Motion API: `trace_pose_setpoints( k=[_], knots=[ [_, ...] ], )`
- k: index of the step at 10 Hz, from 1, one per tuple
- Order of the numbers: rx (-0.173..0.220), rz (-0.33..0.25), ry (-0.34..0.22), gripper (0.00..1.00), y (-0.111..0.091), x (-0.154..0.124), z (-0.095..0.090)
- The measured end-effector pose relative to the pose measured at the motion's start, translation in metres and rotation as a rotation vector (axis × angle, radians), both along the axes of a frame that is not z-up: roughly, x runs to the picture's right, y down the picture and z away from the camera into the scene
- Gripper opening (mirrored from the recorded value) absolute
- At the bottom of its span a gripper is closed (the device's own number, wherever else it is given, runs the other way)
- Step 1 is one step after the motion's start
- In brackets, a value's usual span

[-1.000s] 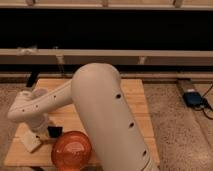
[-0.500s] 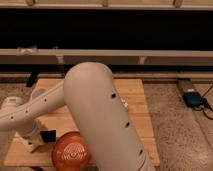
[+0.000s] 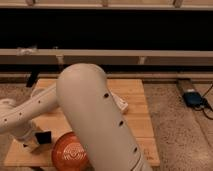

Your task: Place the eraser on the white sponge

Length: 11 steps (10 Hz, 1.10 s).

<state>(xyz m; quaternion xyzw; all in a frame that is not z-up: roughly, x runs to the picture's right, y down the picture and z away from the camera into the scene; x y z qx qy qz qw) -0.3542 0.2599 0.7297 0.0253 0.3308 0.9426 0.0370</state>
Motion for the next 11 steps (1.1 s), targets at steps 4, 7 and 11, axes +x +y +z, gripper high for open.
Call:
trace_pose_setpoints(
  k=[4,7,11],
  knots=[
    [-0.002,-0.013,-0.041,0.00,-0.002,-0.020,-0.012],
    [-0.004,-0.021,-0.061,0.02,-0.001,-0.034,-0.015],
    [0.009,-0.012,-0.065,0.41,-0.006,-0.051,-0.007]
  ],
)
